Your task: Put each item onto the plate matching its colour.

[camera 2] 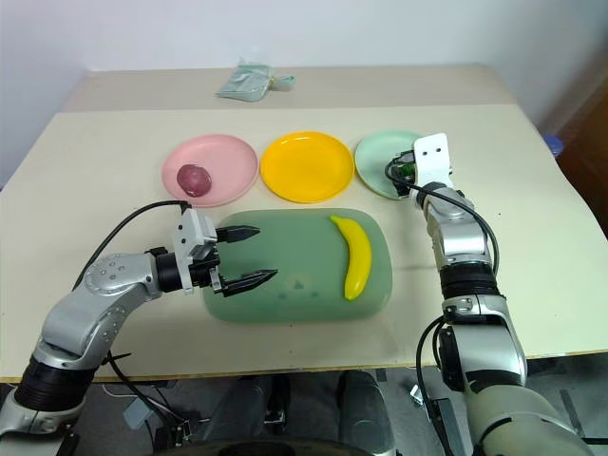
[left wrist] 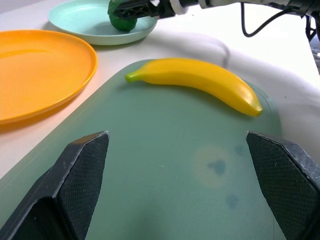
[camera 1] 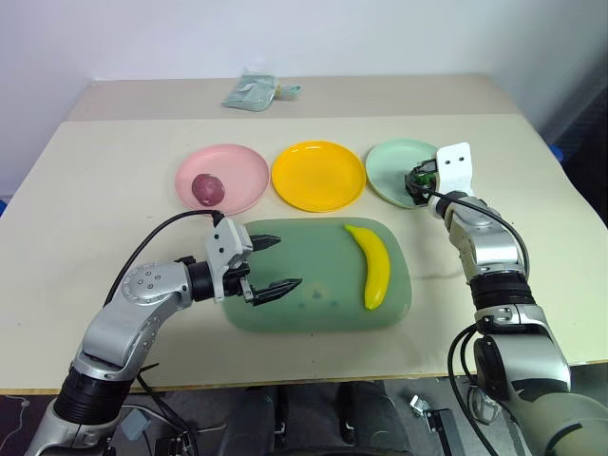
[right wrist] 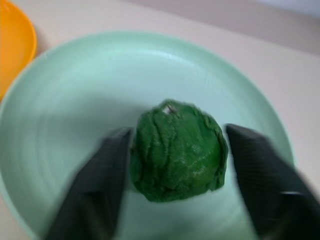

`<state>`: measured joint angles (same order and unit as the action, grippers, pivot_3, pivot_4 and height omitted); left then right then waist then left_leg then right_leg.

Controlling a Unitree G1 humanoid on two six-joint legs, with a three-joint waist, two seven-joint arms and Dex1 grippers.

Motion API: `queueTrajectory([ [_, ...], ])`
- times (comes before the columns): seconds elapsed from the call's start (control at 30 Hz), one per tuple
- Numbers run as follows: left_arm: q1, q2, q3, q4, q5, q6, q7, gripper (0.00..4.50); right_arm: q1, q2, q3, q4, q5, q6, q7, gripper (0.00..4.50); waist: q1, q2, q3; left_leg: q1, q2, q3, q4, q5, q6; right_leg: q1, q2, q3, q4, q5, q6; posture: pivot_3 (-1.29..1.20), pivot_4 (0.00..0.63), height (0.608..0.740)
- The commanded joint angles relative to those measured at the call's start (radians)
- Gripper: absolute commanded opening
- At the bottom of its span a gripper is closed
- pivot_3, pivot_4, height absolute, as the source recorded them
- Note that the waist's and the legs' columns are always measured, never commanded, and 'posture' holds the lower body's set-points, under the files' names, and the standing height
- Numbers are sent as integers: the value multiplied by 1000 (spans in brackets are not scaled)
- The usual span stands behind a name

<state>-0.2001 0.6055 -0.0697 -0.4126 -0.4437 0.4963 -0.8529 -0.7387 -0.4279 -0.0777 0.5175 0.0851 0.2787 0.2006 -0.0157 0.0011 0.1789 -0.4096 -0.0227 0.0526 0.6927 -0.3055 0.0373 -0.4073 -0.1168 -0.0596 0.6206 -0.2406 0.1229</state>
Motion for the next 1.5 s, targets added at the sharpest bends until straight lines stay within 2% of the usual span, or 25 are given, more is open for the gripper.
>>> queueTrajectory([
  [0.03,7,3,17,-22,17,-24,21,4500,33,-23,-18,-161,52,-78,121,4438,4,0,0,0,0,0,0,0,0,0,0,0,0,0,0,0,150,740],
  [0.17,7,11,80,50,36,-53,54,4500,207,-98,29,-482,231,90,430,4438,11,0,0,0,0,-1,0,0,0,1,0,0,-1,0,0,0,150,740],
  [0.23,19,31,98,67,37,-69,38,4500,298,-157,64,-618,294,193,531,4438,9,0,0,0,0,-2,0,0,0,2,0,0,-2,0,0,0,150,740],
  [0.33,41,65,116,81,42,-92,11,4500,397,-210,105,-740,306,359,525,4438,6,0,0,0,0,-1,0,-1,1,1,-1,0,-3,0,0,0,150,740],
  [0.53,44,65,115,67,28,-93,4,4500,426,-225,142,-817,276,529,462,4438,8,0,0,1,0,-1,1,-1,1,1,-2,0,-3,0,0,0,150,740],
  [0.63,46,58,109,60,29,-89,8,4500,404,-216,162,-807,241,560,421,3670,8,0,0,1,0,-1,1,-1,1,1,-2,0,-4,0,0,0,150,740],
  [0.77,56,59,116,59,30,-88,12,4500,367,-194,178,-816,210,494,410,1733,8,0,0,1,0,-2,1,-1,1,1,-2,0,-4,0,0,0,150,740],
  [0.87,70,59,146,64,26,-85,30,4500,275,-123,197,-758,167,388,379,1733,3,0,0,1,0,-1,1,-1,1,1,-2,0,-4,0,0,0,150,740],
  [1.0,122,58,224,46,11,-78,75,4500,11,69,262,-392,21,267,207,1733,-6,0,0,1,0,0,1,0,0,-2,-1,1,-2,0,0,0,150,740],
  [1.1,163,53,282,22,-6,-75,106,4500,-158,180,246,-74,-20,150,139,1733,-3,0,0,0,0,0,-1,0,-1,-3,-1,1,0,0,-1,0,150,740],
  [1.27,217,39,325,-31,-19,-65,146,4500,-334,262,195,289,-22,-17,132,1733,1,0,0,0,-2,-1,-3,0,-1,-2,-2,0,-1,0,-1,0,150,740],
  [1.37,264,22,342,-72,-24,-65,178,4500,-401,278,162,393,-7,-93,164,2948,-5,0,0,0,-2,-1,-4,0,-1,-1,-1,0,-2,0,-1,0,150,740],
  [1.47,276,6,342,-85,-21,-64,204,4500,-388,252,142,358,-14,-149,186,4391,-7,0,0,0,-1,-1,-6,1,-3,-2,0,0,-2,0,-1,0,150,740],
  [1.5,276,4,342,-82,-18,-66,209,4500,-361,231,140,315,-12,-159,221,4391,-6,0,0,0,-1,-1,-7,2,-3,-2,0,0,-2,0,-1,0,150,740],
])
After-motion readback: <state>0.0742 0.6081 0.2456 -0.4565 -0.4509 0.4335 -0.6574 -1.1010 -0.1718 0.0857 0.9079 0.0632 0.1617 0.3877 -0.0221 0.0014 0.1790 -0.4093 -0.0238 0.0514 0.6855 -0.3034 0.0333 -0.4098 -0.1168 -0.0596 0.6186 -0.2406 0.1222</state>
